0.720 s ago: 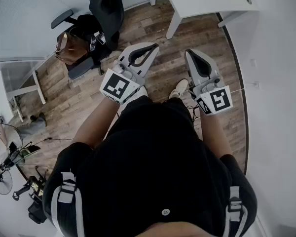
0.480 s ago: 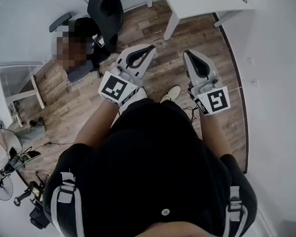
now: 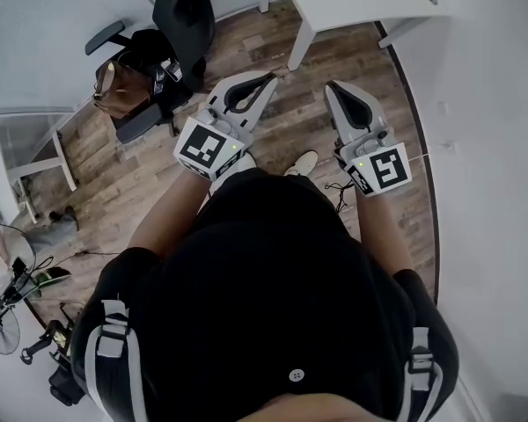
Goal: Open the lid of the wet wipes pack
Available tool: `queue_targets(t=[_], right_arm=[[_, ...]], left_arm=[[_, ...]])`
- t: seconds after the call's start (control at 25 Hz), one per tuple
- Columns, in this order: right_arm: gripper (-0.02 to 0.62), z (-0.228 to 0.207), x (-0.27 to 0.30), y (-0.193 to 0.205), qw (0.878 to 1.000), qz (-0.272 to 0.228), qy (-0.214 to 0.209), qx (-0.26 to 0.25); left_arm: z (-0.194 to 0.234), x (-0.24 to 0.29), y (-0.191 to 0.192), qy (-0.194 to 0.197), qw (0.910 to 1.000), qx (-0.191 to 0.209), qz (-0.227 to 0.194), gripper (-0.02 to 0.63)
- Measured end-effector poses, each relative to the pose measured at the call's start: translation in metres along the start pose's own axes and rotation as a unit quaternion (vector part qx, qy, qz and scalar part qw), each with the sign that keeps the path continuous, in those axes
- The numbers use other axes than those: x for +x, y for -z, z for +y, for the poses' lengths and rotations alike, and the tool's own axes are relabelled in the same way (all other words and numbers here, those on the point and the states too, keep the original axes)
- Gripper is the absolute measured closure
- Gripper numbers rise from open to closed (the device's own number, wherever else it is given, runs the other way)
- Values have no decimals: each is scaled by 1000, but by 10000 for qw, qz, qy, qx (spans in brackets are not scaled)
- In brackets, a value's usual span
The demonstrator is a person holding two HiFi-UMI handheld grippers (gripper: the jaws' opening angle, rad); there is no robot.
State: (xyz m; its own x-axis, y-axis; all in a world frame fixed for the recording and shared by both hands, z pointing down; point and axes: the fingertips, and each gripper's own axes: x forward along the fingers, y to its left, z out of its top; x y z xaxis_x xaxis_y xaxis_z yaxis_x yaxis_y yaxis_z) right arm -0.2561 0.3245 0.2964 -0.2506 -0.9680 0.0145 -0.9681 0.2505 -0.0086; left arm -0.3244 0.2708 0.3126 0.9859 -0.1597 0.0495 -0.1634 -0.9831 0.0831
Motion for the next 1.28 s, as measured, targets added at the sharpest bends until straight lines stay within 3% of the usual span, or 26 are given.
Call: queue_targets(t=[0.16, 0.24, 0.76, 1.28], right_arm=[[583, -7, -3, 2, 10000, 37, -49, -22], [523, -9, -5, 5, 9999, 92, -78, -21], [382, -35, -23, 11, 9995, 226, -232, 37], [347, -84, -52, 15, 9991, 159, -385, 58]], left_arm=[[-5, 7, 2, -24, 10000, -7, 29, 598], [-7, 10, 4, -41, 10000, -53, 19, 598], [-27, 43, 5, -23, 10000, -12, 66, 598], [-58, 94, 10, -98, 9998, 14, 169, 598]])
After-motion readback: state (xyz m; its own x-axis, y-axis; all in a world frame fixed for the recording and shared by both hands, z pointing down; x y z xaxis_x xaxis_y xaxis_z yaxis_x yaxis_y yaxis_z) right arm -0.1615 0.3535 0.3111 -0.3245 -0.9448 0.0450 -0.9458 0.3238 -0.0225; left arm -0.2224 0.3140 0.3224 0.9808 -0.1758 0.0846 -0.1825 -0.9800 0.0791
